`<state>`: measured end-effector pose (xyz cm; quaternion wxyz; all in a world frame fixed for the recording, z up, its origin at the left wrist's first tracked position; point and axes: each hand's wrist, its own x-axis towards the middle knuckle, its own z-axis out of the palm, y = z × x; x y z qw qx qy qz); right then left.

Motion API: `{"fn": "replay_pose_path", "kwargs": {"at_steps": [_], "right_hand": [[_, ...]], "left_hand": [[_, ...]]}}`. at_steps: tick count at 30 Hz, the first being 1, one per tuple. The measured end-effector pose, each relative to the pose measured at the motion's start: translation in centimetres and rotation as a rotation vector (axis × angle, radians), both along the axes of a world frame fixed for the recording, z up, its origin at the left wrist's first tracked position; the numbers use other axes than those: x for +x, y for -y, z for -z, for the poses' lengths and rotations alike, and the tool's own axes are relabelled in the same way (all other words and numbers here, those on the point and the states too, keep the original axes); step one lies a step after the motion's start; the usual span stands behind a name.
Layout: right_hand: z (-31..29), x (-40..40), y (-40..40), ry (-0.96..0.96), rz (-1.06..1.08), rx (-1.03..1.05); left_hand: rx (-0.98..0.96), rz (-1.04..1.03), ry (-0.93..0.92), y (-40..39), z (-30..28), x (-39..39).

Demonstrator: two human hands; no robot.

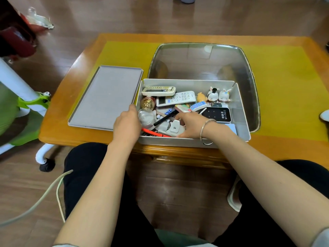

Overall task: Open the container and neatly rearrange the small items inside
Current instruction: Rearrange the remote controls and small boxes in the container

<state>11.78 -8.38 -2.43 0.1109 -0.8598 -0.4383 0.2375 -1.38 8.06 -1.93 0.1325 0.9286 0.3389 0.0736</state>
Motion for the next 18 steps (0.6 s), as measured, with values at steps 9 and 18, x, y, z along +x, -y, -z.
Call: {"fn": "replay_pose_path", "kwargs": {"at_steps": [9,18], "right_hand": [[0.3,0.7,-1.0,0.107,0.061,0.149],[-0.6,1.1,-7.4,0.09,0.096,0.138]], "left_hand": [[-0.169,0.148,0.179,-1.5,0.6,0.0],[-0.246,0.228,0.022,-1.8,0.9,-0.1]]}}
